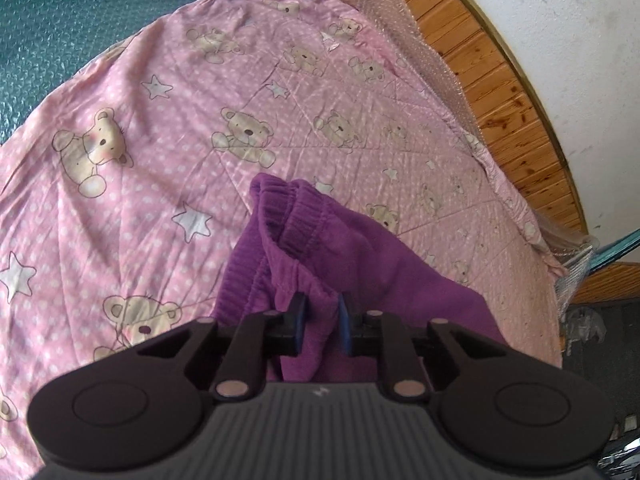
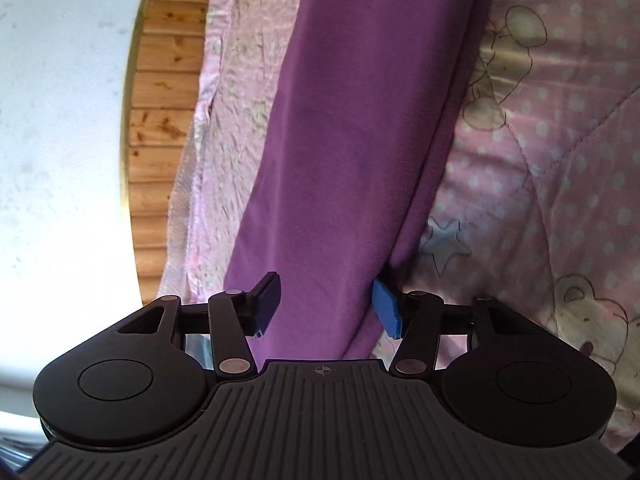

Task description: Fold clothes

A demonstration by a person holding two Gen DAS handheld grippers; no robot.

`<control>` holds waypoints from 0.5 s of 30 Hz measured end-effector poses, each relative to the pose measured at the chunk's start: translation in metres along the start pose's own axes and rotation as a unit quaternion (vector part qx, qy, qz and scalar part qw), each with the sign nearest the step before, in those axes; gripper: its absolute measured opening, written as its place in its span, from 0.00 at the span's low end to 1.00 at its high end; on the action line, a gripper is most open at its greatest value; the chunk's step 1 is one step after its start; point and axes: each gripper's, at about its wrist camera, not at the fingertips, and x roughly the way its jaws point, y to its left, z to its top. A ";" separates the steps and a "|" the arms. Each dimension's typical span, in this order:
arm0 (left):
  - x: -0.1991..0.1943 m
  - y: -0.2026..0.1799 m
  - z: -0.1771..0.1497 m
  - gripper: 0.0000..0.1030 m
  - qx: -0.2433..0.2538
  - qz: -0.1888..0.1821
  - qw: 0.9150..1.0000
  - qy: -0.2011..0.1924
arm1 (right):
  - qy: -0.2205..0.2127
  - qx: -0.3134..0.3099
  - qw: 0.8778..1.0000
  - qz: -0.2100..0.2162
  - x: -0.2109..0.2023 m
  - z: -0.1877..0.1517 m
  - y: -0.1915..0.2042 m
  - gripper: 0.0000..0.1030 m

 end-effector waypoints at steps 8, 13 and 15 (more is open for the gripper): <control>0.020 -0.007 -0.002 0.09 0.013 0.053 0.999 0.001 | -0.015 -0.039 0.998 -0.040 0.013 0.015 0.012 0.01; -0.025 0.004 -0.003 0.09 -0.017 -0.045 0.999 0.022 | -0.060 -0.082 0.993 -0.058 -0.020 0.025 0.039 0.00; -0.013 0.023 -0.012 0.09 -0.018 -0.018 0.998 0.055 | -0.056 -0.090 0.991 -0.078 -0.026 0.028 0.034 0.00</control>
